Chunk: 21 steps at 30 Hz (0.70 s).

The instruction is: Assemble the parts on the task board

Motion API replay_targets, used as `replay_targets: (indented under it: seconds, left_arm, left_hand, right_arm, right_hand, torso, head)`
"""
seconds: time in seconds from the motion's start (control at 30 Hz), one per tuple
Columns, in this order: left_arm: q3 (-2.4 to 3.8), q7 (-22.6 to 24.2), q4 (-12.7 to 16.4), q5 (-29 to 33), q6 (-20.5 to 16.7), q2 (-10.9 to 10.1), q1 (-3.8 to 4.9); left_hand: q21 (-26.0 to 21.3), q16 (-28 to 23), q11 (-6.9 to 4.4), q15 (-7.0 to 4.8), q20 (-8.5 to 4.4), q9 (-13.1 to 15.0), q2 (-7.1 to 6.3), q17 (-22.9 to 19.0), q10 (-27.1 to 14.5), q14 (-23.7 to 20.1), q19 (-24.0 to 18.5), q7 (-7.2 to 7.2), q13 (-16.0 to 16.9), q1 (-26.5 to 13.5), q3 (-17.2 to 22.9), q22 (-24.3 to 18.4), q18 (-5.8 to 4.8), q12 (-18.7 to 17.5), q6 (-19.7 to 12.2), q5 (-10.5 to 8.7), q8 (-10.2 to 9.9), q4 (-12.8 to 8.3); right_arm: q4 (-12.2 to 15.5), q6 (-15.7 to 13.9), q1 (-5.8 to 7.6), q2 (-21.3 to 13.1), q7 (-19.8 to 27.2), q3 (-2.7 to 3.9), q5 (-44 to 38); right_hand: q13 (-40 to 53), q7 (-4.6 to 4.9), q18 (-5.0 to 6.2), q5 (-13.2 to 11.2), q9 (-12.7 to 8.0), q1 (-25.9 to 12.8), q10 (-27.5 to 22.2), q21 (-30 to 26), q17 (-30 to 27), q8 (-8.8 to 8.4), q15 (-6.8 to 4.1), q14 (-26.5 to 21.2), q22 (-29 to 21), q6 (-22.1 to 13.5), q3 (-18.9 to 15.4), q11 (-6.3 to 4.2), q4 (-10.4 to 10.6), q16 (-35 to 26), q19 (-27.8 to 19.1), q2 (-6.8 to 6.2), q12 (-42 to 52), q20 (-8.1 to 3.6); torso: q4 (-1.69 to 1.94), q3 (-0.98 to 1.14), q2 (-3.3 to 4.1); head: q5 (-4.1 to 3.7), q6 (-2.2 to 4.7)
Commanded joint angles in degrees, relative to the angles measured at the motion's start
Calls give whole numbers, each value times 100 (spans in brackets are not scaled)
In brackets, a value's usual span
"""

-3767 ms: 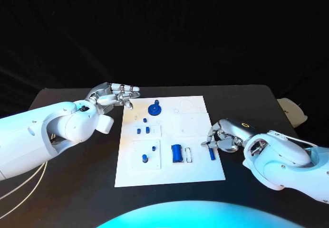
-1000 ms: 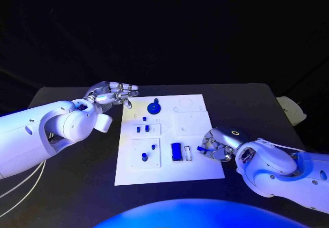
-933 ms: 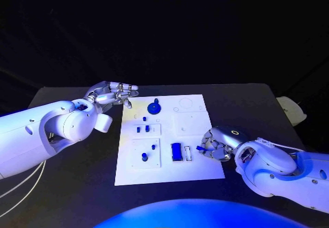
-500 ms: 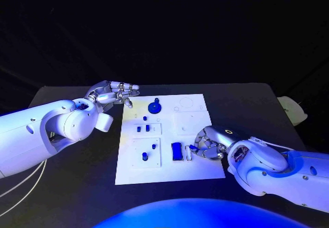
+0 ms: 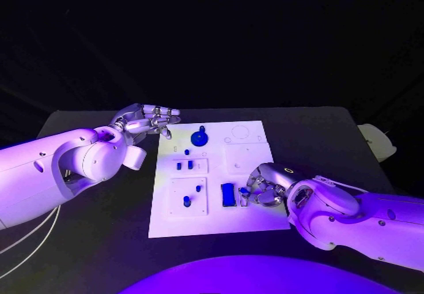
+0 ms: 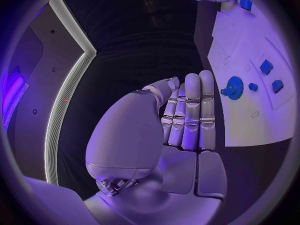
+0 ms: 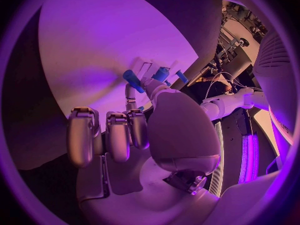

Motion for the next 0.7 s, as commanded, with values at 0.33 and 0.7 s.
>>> replay_targets:
  seconds: [0.33,0.7]
  left_arm:
    - [4,-8,8,-13,118,3,5]
    - [4,-8,21,-35,129,-1,5]
  left_hand:
    - [33,-23,14,5,11,3,31,-7,-34,-38,-34,13,-6,-7,-12,7,89,14,-46,-10,29,-31]
    - [33,-23,14,5,11,3,31,-7,-34,-38,-34,13,-6,-7,-12,7,89,14,-46,-10,29,-31]
  right_arm:
    - [-63,280,-6,80,-43,-1,99]
    - [-92,404,-6,104,-62,-1,18]
  right_hand:
    - [1061,-103,-108,-38,352,-452,273,60,1133,109,-47,519,1308,211,51,-42,138,34,379,-3,158,-38]
    - [1159,-121,-107,-37,401,-750,339,59,1132,176,-61,519,1307,264,-193,-57,329,34,380,50,287,-51]
  torso:
    - [-4,-2,-2]
    - [-6,2,-5]
  head:
    - [-28,-31]
    - [-50,-39]
